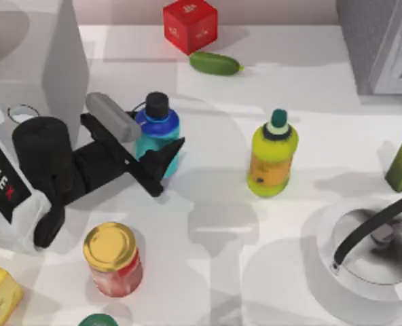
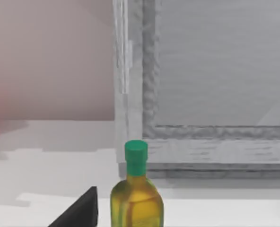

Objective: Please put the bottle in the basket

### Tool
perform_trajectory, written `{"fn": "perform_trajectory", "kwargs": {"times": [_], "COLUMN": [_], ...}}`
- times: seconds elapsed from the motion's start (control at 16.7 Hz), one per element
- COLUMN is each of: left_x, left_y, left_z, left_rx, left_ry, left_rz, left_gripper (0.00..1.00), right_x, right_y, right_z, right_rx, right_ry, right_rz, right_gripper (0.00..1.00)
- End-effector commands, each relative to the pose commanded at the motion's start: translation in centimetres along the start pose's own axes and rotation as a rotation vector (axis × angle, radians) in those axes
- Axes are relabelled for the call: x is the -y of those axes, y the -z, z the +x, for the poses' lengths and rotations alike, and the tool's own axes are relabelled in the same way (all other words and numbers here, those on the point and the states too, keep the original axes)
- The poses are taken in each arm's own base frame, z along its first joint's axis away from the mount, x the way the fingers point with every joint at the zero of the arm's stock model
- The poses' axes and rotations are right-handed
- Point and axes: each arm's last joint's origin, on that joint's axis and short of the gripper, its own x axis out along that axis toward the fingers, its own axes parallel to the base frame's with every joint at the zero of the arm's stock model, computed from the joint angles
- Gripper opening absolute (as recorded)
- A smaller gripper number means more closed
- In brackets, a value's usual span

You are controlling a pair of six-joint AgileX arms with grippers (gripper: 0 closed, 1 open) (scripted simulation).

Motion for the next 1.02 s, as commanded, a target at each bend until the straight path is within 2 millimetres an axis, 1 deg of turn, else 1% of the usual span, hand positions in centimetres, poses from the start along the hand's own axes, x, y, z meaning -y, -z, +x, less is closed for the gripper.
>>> {"fn": "perform_trajectory", "kwargs": {"times": [0.12,0.24,0.42,0.54,0.66,0.78,0.9,1.02], "left_x": [-1.3,-2.6,-4.0,-4.2,-3.8,-2.8,-1.5,-0.1], "left_y": [-1.6,-3.6,-6.9,-9.2,-11.0,-12.3,-13.2,-13.7], "left_z": [-1.7,-3.9,-8.2,-11.5,-15.0,-18.5,-21.5,-24.0], "left_rx": [-0.022,-0.044,-0.061,-0.056,-0.042,-0.022,0.0,0.02], "left_ry": [0.04,0.083,0.148,0.181,0.2,0.196,0.171,0.128], "left_rz": [0.016,0.031,0.049,0.063,0.07,0.066,0.055,0.041], "left_gripper": [0.0,0.0,0.0,0.0,0.0,0.0,0.0,0.0], "right_x": [0.0,0.0,0.0,0.0,0.0,0.0,0.0,0.0], "right_y": [0.0,0.0,0.0,0.0,0.0,0.0,0.0,0.0], "right_z": [0.0,0.0,0.0,0.0,0.0,0.0,0.0,0.0], "right_rx": [0.0,0.0,0.0,0.0,0.0,0.0,0.0,0.0], "right_ry": [0.0,0.0,0.0,0.0,0.0,0.0,0.0,0.0], "right_rz": [0.0,0.0,0.0,0.0,0.0,0.0,0.0,0.0], "right_gripper": [1.0,1.0,1.0,1.0,1.0,1.0,1.0,1.0]}}
